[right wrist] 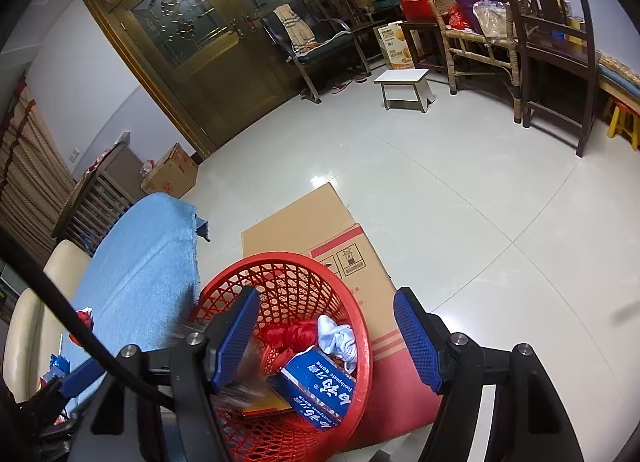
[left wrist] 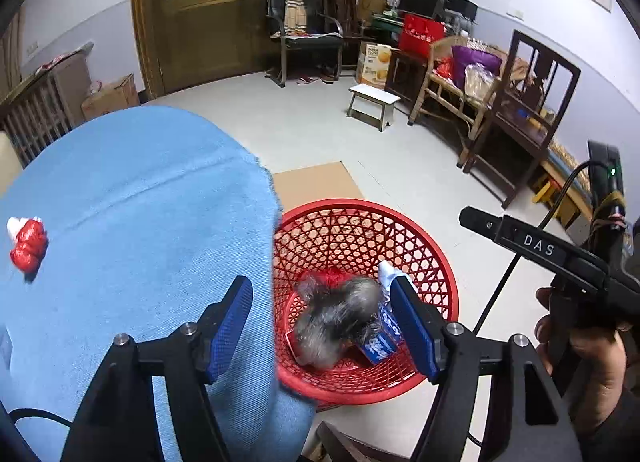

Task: Collect trash

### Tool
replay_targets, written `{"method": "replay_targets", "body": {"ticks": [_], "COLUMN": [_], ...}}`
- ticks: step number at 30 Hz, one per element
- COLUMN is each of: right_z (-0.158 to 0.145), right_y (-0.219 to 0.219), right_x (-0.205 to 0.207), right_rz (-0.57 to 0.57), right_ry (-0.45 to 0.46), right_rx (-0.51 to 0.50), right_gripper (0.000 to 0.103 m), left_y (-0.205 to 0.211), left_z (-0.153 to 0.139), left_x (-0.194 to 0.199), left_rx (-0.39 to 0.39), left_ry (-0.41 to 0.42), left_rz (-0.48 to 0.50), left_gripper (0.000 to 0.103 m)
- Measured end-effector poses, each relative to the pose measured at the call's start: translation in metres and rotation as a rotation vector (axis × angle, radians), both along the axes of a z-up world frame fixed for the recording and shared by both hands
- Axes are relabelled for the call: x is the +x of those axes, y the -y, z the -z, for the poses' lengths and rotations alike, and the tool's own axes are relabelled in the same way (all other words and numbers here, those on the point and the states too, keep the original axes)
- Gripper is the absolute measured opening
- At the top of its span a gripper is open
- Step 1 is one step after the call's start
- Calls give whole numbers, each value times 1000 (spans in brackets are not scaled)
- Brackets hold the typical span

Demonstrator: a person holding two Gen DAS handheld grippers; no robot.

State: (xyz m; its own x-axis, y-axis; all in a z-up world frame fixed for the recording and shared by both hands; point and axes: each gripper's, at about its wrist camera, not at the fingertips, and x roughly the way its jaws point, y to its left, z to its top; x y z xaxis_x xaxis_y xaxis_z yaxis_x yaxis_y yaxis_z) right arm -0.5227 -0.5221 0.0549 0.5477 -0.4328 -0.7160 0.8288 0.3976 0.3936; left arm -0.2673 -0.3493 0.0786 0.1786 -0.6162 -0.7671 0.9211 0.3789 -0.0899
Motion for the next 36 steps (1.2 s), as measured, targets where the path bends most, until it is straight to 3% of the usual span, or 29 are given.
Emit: {"method": "replay_targets", "body": {"ticks": [10, 24, 36], "right_z": [-3, -6, -7], "right_y": [-17, -71, -114], "right_x": [29, 115, 164], "right_rz": [-66, -291, -434], "right_ry": [1, -27, -57], "right_rx": [-5, -13, -26], "right_gripper": [73, 73, 73], "left_y": [-74, -218, -270], "left_z": [-15, -3, 16], "left_x": [61, 151, 211], "left_rx": [-88, -151, -130], "left_ry": [-35, -83, -49], "left_rz": [-227, -665, -860], "left_gripper": [72, 72, 72]}}
